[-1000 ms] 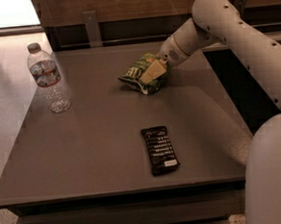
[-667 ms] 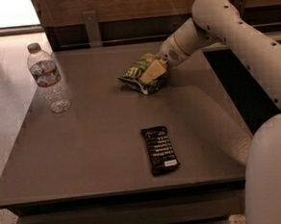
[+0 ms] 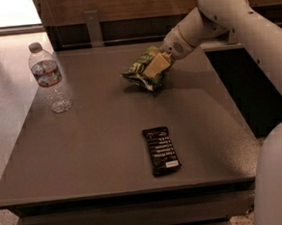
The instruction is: Pick green jalapeno chip bag
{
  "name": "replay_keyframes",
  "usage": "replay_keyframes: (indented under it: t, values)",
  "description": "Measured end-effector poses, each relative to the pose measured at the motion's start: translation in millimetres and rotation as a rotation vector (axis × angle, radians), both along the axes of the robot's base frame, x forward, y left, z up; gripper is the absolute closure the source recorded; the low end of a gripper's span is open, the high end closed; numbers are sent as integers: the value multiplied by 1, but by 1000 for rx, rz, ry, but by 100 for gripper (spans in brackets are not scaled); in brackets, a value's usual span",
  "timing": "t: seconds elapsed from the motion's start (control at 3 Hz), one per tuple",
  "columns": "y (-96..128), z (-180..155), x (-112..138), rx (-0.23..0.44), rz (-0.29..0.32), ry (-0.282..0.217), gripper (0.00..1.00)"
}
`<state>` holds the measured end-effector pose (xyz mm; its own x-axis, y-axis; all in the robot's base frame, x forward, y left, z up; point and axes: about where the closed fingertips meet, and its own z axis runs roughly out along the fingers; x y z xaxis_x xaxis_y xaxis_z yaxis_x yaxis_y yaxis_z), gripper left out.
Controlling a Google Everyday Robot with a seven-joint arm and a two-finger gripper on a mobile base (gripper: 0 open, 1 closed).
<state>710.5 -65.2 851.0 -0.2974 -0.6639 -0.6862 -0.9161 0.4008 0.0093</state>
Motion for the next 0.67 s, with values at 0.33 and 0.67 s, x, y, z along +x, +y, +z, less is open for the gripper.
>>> replay_keyframes:
  t: [0.33, 0.67]
  values:
    - [-15, 55, -20, -23, 8, -89, 100]
    - [-25, 88, -37, -32, 6, -152, 100]
